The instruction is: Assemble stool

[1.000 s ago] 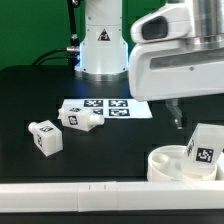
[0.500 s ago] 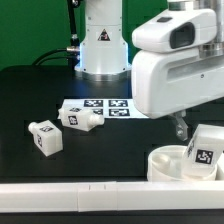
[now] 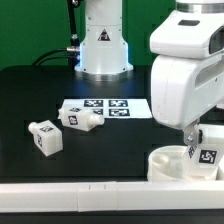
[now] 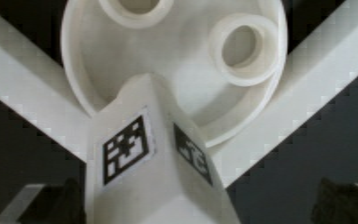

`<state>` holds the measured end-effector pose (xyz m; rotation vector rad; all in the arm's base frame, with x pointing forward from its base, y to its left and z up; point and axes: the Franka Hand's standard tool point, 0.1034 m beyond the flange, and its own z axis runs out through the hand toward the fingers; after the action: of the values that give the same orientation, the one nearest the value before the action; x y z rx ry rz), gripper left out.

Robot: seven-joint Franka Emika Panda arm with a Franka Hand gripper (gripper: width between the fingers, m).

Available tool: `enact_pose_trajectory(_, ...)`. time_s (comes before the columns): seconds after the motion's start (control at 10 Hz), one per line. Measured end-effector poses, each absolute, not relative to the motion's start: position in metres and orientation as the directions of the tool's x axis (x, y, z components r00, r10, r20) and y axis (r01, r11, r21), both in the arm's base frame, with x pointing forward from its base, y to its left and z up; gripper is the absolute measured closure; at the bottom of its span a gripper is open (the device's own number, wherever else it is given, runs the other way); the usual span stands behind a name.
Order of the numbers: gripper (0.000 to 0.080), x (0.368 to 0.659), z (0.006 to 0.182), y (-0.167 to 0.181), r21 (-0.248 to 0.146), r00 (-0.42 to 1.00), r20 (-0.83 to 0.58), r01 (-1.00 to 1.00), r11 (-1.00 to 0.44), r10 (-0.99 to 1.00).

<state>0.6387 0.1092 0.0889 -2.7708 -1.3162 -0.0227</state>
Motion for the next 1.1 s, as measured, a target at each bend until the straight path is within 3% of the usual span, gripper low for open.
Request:
enact_pose_trajectory(0.2,0.0151,0.646,0.085,0.115,-0.016,0.424,0.020,0.906,-0.424,0.905)
enact_pose_trajectory(0.4,0.0151,0.646,0.079,0.115,-0.016,0.357,0.018,0.934,-0.357,0.934)
enact_pose_trajectory(0.5,0.0151,0.646,0.079,0.115,-0.016,0.374,0.018,0.928,-0.373,0.927)
enact_pose_trajectory(0.7,0.0419,0.646,0.079,0.114,-0.017,0.391,0.018,0.921,-0.390,0.920)
enact_pose_trajectory(0.8,0.0467,0.646,0.078,0.114,-0.018,0.429,0.017,0.903,-0.429,0.903)
enact_pose_trajectory(1.1,0.0466,0.648,0.078,0.099,-0.047,0.753,0.023,0.657,-0.752,0.657)
